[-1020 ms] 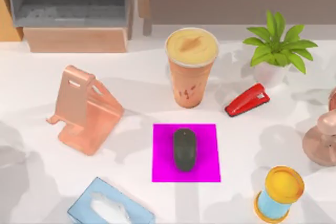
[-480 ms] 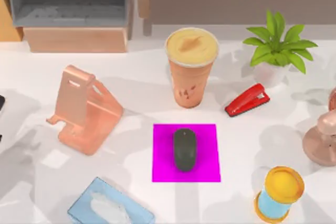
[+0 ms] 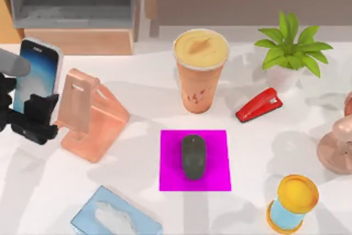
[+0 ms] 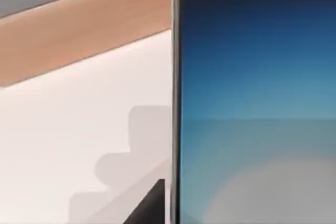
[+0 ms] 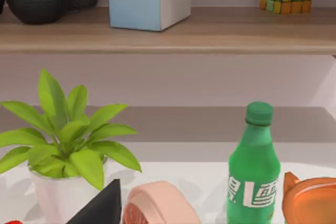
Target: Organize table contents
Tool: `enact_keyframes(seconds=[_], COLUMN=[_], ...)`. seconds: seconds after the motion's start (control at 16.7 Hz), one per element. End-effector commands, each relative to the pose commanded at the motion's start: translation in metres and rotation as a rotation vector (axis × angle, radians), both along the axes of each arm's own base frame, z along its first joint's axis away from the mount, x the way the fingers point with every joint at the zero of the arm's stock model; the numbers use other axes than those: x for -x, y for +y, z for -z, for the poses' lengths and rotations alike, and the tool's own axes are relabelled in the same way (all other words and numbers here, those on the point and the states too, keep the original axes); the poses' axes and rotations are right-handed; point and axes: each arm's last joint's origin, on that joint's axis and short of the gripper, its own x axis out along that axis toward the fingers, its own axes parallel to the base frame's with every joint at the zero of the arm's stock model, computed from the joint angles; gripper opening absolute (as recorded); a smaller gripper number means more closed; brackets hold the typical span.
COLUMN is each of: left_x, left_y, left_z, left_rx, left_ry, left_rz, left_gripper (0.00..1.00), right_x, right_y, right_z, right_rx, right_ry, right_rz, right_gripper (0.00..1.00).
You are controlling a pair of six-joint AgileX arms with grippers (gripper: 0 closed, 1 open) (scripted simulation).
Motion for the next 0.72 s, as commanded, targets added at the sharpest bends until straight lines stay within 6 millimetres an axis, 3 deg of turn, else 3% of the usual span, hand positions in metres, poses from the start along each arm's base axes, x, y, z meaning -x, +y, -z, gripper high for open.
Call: enact_keyframes(seconds=[0.18, 0.48, 0.72], left_x=[0.011, 0.011, 0.014], left_y=[-0.010, -0.010, -0.012], left_z=[-0.005, -0.006, -0.035], left_rx=[0.072, 0.072, 0.046], left_ry=[-0.076, -0.084, -0.234], left_rz=[0.046, 0.046, 0.100], left_gripper=[0.00, 0.00, 0.00], right_x=[0.000, 0.000, 0.000], right_y=[0.000, 0.000, 0.000], right_z=[0.000, 0.000, 0.000], right_rx=[0.000, 0.000, 0.000], right_ry=[0.000, 0.000, 0.000], right_rz=[0.000, 0.000, 0.000], right_gripper=[1.00, 1.00, 1.00])
